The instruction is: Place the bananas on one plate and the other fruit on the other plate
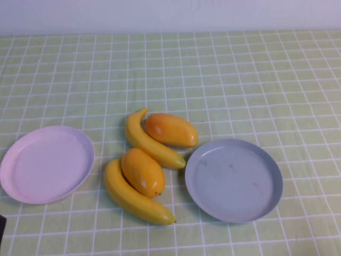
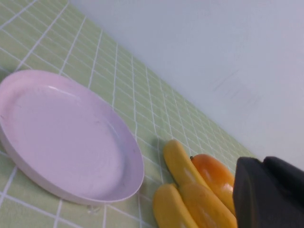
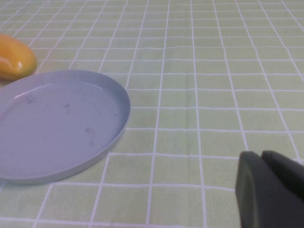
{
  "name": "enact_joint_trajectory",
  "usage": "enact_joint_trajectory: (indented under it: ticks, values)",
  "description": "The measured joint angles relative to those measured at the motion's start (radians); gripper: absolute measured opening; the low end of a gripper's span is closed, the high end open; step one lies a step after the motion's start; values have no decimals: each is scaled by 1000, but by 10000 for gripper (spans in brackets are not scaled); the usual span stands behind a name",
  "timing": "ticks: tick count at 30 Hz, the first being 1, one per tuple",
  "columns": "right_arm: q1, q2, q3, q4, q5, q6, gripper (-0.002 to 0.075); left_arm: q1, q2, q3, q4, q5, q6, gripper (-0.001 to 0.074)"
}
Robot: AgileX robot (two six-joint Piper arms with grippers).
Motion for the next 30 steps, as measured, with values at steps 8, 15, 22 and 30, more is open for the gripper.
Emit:
enact_joint_trajectory:
  ticks: [8,15,22,30]
  values:
    - [0,0,0,0,0,0,-15,0,87,-144,-14,109,26,-2]
    - [0,0,0,0,0,0,-15,0,457,-395,5,402,149,-2]
    - [0,0,0,0,0,0,-15,0,793,-621,24,676,580,-2]
    - [0,0,0,0,0,0,-15,0,1103,-843,34,846,1123,-2]
